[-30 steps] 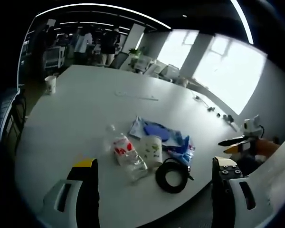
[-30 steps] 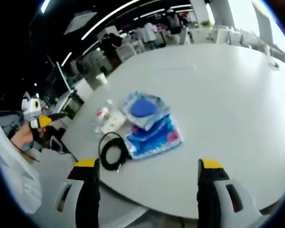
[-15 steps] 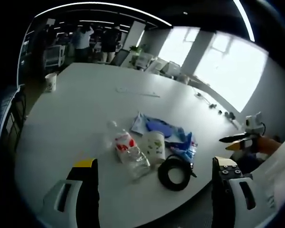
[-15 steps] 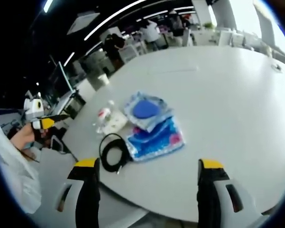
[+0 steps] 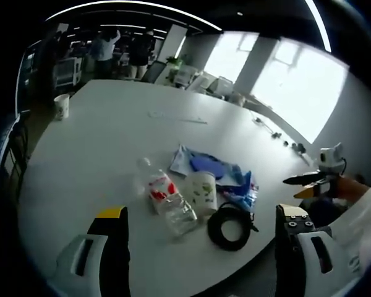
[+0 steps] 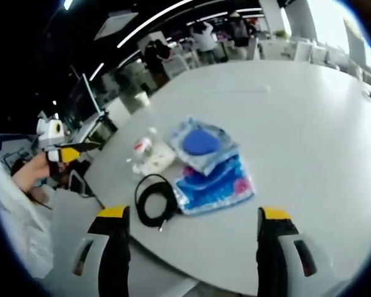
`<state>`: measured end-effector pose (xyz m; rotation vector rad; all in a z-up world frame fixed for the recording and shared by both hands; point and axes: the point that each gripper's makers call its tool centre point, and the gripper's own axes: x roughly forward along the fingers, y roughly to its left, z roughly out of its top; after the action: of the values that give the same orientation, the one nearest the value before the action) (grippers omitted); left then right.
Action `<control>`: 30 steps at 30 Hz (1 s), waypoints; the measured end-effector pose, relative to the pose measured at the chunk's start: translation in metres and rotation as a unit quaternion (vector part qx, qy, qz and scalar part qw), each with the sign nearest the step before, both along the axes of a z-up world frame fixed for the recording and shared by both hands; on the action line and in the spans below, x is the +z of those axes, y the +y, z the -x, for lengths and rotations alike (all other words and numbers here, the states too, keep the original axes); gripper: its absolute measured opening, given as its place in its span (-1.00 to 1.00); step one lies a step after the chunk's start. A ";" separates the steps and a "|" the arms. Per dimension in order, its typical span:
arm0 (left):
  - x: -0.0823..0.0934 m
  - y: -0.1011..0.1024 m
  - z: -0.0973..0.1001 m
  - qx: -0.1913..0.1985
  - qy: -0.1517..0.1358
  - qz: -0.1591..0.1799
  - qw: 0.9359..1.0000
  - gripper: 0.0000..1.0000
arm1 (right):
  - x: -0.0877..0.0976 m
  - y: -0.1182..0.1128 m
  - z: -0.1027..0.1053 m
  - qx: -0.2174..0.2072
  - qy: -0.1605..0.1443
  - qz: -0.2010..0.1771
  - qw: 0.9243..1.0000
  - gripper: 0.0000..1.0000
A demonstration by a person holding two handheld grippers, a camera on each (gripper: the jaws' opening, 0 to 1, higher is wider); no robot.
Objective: Arrange the tabletop items into an orderly group along one side of the table until the central work area is clear of visible clutter.
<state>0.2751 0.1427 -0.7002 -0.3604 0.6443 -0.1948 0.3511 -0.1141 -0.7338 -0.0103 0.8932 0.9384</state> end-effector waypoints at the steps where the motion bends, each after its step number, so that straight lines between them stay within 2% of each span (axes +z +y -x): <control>1: -0.001 0.000 -0.001 -0.003 0.002 -0.001 1.000 0.91 | 0.000 0.001 0.000 0.002 0.000 0.000 1.000 0.64; 21: -0.021 -0.001 -0.017 -0.017 0.029 -0.002 0.999 0.90 | 0.000 0.020 -0.001 0.035 -0.006 0.010 0.999 0.62; 30: -0.031 0.001 -0.027 -0.013 0.046 0.002 0.999 0.89 | -0.003 0.024 0.006 0.046 -0.002 0.012 0.999 0.61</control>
<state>0.3021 0.1434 -0.7312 -0.3667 0.7404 -0.2055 0.3455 -0.0897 -0.7369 -0.0748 0.9058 1.0133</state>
